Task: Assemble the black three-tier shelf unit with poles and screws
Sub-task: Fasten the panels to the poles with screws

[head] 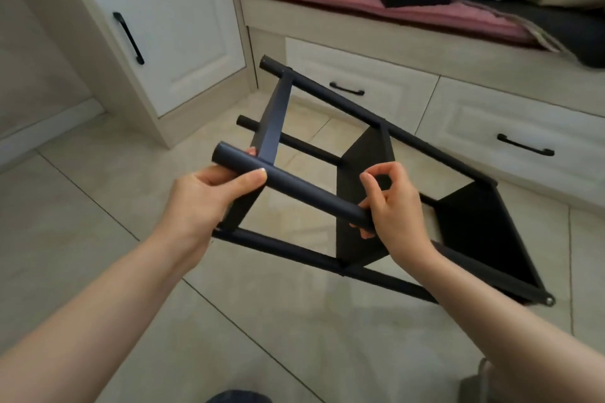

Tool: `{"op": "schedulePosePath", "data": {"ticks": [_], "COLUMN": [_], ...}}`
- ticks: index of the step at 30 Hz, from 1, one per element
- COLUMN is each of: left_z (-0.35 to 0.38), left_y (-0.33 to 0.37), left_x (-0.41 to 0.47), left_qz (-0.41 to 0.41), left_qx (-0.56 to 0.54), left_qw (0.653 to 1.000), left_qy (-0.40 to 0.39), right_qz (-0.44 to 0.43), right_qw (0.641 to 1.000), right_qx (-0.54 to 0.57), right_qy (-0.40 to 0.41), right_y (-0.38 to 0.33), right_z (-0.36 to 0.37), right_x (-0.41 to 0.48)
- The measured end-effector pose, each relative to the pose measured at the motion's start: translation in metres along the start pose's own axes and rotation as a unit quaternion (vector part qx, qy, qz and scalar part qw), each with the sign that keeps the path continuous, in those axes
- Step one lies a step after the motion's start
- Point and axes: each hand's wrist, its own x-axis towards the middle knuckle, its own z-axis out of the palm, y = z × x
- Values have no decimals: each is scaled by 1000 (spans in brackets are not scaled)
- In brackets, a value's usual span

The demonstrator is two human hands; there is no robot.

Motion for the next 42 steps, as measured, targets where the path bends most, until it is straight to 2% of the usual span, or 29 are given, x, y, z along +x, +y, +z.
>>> {"op": "schedulePosePath", "data": {"ticks": [7, 10, 22, 31, 33, 37, 39, 42], "left_z": [7, 10, 16, 23, 21, 12, 5, -3], "left_y": [-100, -129, -193, -223, -221, -208, -203, -198], "left_x": [-32, -46, -75, -84, -82, -74, -69, -61], "left_qz": [-122, -168, -226, -242, -221, -148, -112, -77], "left_qx": [-68, -72, -116, -116, -88, 53, 118, 223], "left_qw": [989, 982, 965, 960, 969, 987, 987, 968], "left_qy": [41, 49, 67, 74, 70, 20, -17, -86], "right_qz": [13, 18, 2, -20, -28, -35, -41, -51], "right_qw": [990, 986, 973, 972, 971, 964, 960, 953], "right_qx": [-121, -138, -133, -129, -137, -152, -166, -190], "right_qy": [-65, -95, -188, -195, -196, -214, -223, -232], "right_y": [63, 84, 129, 147, 148, 146, 145, 144], "right_z": [10, 9, 6, -2, -4, -8, -9, -8], "right_x": [-20, -30, -50, -60, -59, -60, -59, -57]}}
